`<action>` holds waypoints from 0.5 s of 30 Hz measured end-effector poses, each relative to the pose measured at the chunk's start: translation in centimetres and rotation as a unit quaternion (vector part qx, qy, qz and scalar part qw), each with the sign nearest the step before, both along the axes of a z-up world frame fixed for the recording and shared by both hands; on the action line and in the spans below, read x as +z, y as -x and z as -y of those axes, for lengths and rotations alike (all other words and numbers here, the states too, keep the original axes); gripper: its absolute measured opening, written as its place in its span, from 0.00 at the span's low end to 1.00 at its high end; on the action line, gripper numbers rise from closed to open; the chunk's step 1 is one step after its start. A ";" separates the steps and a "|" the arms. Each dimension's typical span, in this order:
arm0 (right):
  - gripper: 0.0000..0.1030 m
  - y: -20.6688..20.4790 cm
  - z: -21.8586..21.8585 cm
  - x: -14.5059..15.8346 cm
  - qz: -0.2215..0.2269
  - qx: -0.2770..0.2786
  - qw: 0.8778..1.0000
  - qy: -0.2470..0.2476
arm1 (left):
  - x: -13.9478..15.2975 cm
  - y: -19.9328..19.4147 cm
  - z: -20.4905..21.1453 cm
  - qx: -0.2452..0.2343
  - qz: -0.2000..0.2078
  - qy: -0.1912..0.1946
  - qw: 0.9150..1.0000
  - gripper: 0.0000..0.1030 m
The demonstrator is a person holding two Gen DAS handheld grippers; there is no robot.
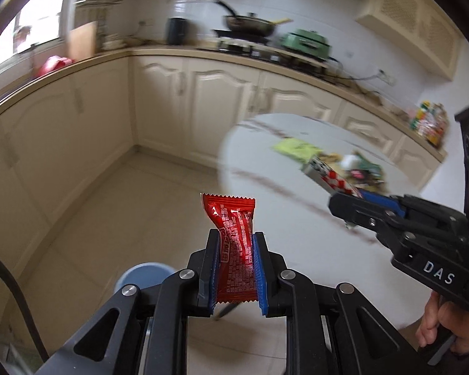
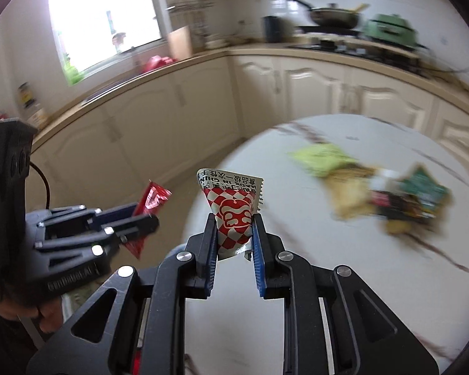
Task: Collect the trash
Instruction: 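Carry both packets over the blue bin and open both grippers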
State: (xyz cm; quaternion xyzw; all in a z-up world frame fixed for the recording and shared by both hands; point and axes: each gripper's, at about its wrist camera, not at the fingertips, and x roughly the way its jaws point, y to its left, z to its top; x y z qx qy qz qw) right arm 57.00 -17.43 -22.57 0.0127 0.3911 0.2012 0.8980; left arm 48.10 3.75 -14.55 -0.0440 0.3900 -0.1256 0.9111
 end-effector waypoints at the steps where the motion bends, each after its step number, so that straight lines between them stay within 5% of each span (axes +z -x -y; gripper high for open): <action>1: 0.19 -0.1 -1.6 -0.3 -0.001 0.010 1.000 0.000 | 0.0 0.5 -1.3 0.012 0.001 -0.001 1.000 0.16; 8: 0.19 -2.8 -13.5 -4.8 -0.031 0.085 0.996 0.002 | -3.8 1.3 -10.9 0.084 -0.048 0.010 0.995 0.16; 15: 0.20 -6.8 -20.1 -14.0 -0.101 0.108 0.988 0.043 | -11.3 -1.5 -15.5 0.116 -0.140 0.032 0.983 0.16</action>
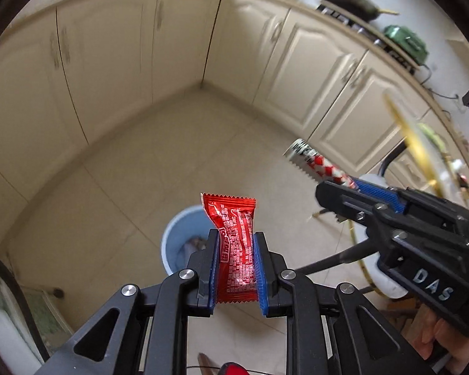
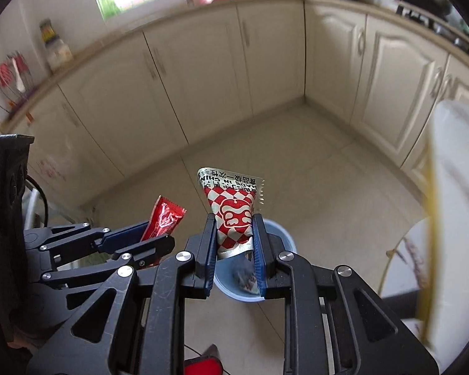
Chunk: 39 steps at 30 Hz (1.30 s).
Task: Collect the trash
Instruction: 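Carry both packets over the blue bin and open both grippers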
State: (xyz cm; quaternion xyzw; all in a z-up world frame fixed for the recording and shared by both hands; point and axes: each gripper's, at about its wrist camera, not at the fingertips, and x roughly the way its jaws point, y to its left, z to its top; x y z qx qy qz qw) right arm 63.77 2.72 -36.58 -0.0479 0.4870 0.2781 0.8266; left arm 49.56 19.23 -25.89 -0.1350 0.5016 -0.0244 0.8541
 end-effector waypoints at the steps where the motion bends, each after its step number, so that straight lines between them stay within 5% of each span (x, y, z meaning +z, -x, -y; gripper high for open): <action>1: 0.20 -0.4 -0.3 -1.2 -0.012 0.000 1.000 0.006 | -1.1 -0.4 -0.4 0.001 -0.014 0.006 1.000 0.16; 9: 0.24 -4.2 -1.1 -10.2 -0.097 -0.014 0.995 0.005 | -7.0 -4.1 -1.9 0.005 -0.082 0.017 0.996 0.17; 15: 0.48 -6.7 -1.2 -13.7 -0.131 -0.026 0.991 -0.004 | -8.4 -5.4 -4.3 0.017 -0.103 0.019 0.994 0.18; 27: 0.58 -7.2 -0.4 -12.7 -0.124 -0.043 0.991 -0.008 | -9.5 -10.6 -1.7 0.028 -0.122 0.027 0.992 0.22; 31: 0.59 -7.1 0.2 -11.5 -0.112 -0.052 0.992 -0.003 | -8.3 -11.0 -1.5 0.037 -0.109 0.026 0.993 0.63; 39: 0.60 -6.8 0.6 -8.6 -0.094 -0.055 0.994 -0.013 | -4.2 -9.6 -1.3 0.062 -0.073 -0.014 0.995 0.63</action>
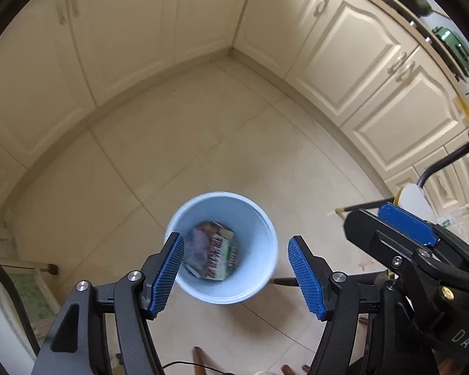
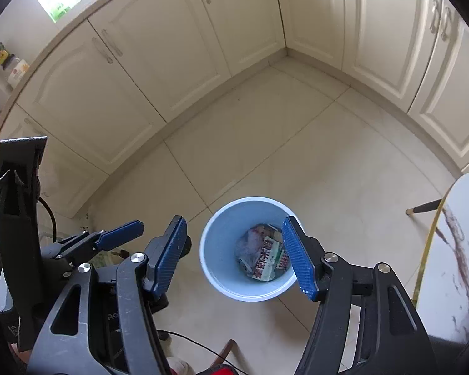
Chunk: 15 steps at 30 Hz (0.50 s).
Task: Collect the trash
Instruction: 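Carry both packets over the blue bin and open both grippers, then move both tools back toward the table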
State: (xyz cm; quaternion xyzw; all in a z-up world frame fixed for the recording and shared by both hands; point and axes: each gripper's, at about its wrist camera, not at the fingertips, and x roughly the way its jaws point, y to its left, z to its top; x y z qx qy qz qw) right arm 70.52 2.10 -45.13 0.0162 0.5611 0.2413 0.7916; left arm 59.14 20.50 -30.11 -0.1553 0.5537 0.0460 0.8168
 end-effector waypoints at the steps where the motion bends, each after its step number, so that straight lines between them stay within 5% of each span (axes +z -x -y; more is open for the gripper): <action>1: 0.60 0.4 0.0 0.9 0.006 0.003 1.000 -0.003 | 0.7 0.7 0.1 0.006 0.006 -0.009 1.000 0.63; 6: 0.61 2.5 -0.4 5.5 0.045 0.016 0.999 -0.020 | 6.9 4.9 -1.0 0.061 0.069 -0.079 0.993 0.64; 15: 0.72 10.6 0.7 17.7 0.170 0.027 0.984 -0.042 | 18.1 13.0 2.4 0.112 0.205 -0.176 0.956 0.82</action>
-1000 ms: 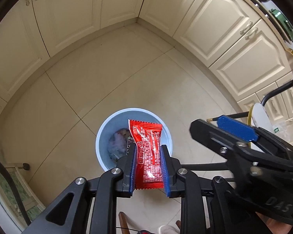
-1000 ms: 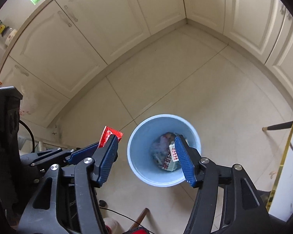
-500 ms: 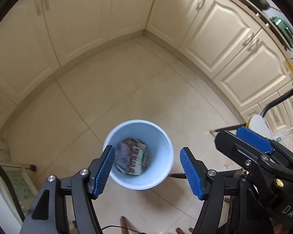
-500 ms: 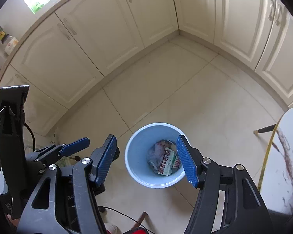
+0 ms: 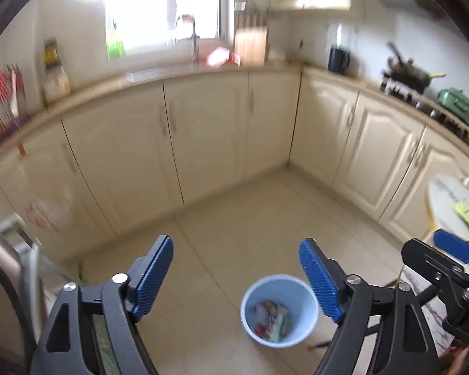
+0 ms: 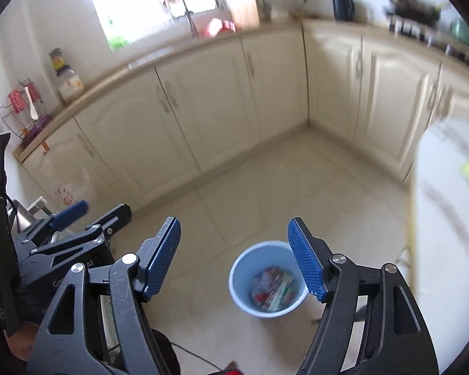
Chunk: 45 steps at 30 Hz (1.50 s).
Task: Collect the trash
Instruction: 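Move both tools back toward the table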
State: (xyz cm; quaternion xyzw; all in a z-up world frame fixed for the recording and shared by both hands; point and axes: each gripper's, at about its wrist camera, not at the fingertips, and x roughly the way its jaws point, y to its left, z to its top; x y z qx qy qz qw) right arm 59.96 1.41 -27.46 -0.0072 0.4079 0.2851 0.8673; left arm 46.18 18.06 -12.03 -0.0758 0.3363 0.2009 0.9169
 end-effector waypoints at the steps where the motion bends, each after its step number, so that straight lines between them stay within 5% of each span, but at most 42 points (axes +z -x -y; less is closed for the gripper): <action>1: 0.80 1.0 0.4 1.3 0.016 -0.003 1.000 0.001 | 1.4 1.2 1.1 -0.006 0.019 -0.007 1.000 0.87; 5: 0.97 6.3 3.2 7.5 0.092 -0.029 0.995 0.006 | 5.3 5.0 5.1 -0.023 0.082 -0.032 0.996 0.93; 17: 1.00 19.8 13.7 20.0 0.240 -0.162 0.957 0.005 | 10.6 15.1 18.3 -0.125 0.210 -0.062 0.968 0.99; 27: 1.00 24.4 20.1 23.6 0.296 -0.234 0.926 0.010 | 4.0 25.5 20.3 -0.148 0.271 -0.091 0.947 0.99; 36: 1.00 23.6 23.5 23.0 0.295 -0.263 0.919 0.003 | 3.0 23.3 22.7 -0.170 0.270 -0.101 0.942 0.99; 45: 1.00 20.6 30.6 20.0 0.249 -0.329 0.911 0.015 | 2.3 12.8 25.1 -0.227 0.194 -0.083 0.951 0.99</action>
